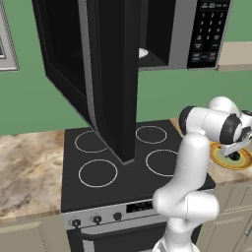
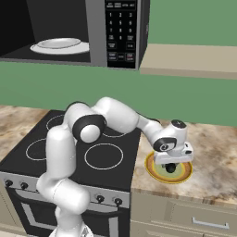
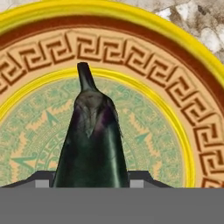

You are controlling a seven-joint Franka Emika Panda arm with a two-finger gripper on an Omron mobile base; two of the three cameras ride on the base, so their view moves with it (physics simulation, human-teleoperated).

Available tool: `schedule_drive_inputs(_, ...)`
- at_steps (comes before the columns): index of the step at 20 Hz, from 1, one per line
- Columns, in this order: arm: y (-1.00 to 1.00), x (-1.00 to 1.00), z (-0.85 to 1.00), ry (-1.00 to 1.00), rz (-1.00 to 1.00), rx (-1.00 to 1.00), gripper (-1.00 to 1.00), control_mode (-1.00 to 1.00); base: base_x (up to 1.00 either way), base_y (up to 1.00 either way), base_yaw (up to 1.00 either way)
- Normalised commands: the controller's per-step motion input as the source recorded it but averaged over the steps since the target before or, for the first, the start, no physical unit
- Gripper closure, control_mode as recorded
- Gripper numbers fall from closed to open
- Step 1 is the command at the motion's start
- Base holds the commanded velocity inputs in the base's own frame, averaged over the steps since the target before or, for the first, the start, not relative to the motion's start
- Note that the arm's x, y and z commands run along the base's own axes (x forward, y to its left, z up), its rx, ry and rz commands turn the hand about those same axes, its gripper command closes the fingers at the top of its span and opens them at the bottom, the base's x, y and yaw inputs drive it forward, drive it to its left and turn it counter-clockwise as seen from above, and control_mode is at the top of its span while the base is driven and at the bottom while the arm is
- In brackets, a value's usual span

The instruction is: Pick the eggplant from the counter and place it in the microwave. Then turn on the microwave.

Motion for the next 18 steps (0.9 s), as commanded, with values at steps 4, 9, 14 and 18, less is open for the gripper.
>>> schedule_drive_inputs(4,0.00,-0.12,-0.02,-0.01,0.00,0.01,1.00,-1.00,0.00,0.00,0.00)
schedule_drive_inputs(9,0.00,-0.18,0.21,-0.02,-0.02,0.00,1.00,-1.00,0.00,0.00,0.00)
schedule_drive_inputs(14,0.02,-0.19,0.35,-0.12,0.00,0.00,1.00,-1.00,0.00,0.00,0.00)
schedule_drive_inputs(18,0.11,-0.18,0.39,-0.15,0.00,0.00,1.00,-1.00,0.00,0.00,0.00)
